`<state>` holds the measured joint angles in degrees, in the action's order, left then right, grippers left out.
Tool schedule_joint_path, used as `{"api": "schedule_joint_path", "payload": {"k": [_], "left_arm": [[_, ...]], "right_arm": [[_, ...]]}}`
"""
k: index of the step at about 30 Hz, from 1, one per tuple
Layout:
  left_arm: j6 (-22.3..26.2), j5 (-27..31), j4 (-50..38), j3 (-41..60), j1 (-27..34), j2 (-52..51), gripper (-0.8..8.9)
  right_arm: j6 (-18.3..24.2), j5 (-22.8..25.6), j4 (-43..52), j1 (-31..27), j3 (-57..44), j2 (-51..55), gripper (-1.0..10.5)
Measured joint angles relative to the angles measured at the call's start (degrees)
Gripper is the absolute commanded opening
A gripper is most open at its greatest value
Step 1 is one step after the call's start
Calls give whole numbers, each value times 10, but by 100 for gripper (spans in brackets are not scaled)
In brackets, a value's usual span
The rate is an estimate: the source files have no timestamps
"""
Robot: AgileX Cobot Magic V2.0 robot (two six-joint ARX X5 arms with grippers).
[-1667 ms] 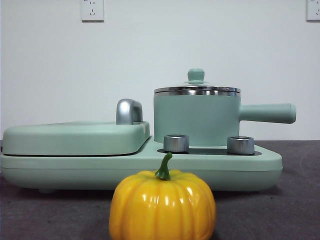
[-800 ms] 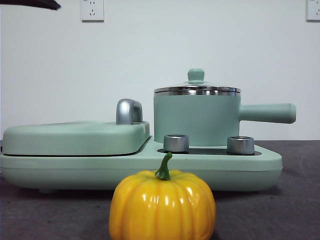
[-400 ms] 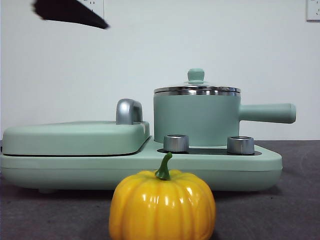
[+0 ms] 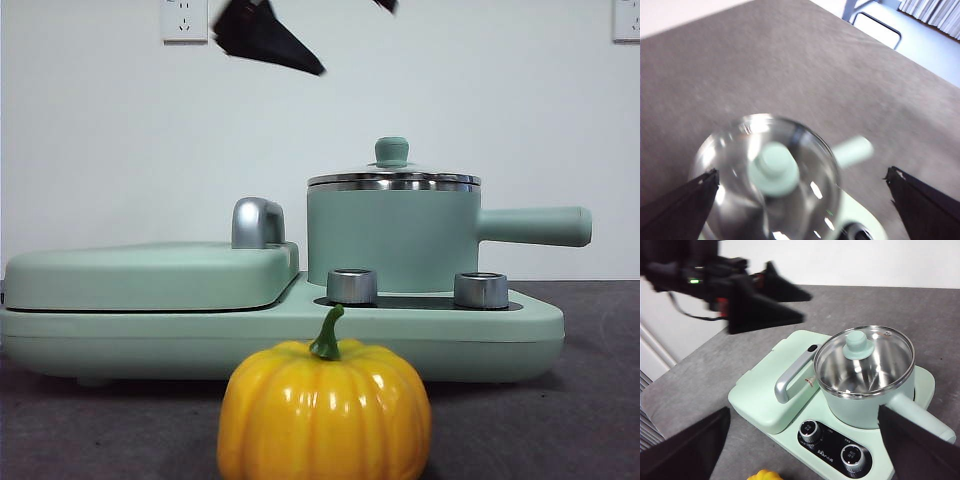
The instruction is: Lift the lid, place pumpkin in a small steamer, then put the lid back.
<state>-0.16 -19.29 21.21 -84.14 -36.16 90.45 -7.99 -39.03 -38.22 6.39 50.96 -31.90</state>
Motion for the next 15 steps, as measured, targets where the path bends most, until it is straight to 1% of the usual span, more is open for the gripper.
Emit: {"api": "schedule_joint_path", "payload": {"k": [3,9,13,15], "left_arm": [[10,14,-33,-7,-5,38,554],[21,16,-71,-7,-14,92,551],[32,18,-77,-7,-15,109,499],[42,18,-80,-7,-16,116,497]], "right_arm": [[0,0,0,0,0,0,470],[0,0,0,0,0,0,469],[0,0,0,0,0,0,470],[0,0,0,0,0,0,470]]}}
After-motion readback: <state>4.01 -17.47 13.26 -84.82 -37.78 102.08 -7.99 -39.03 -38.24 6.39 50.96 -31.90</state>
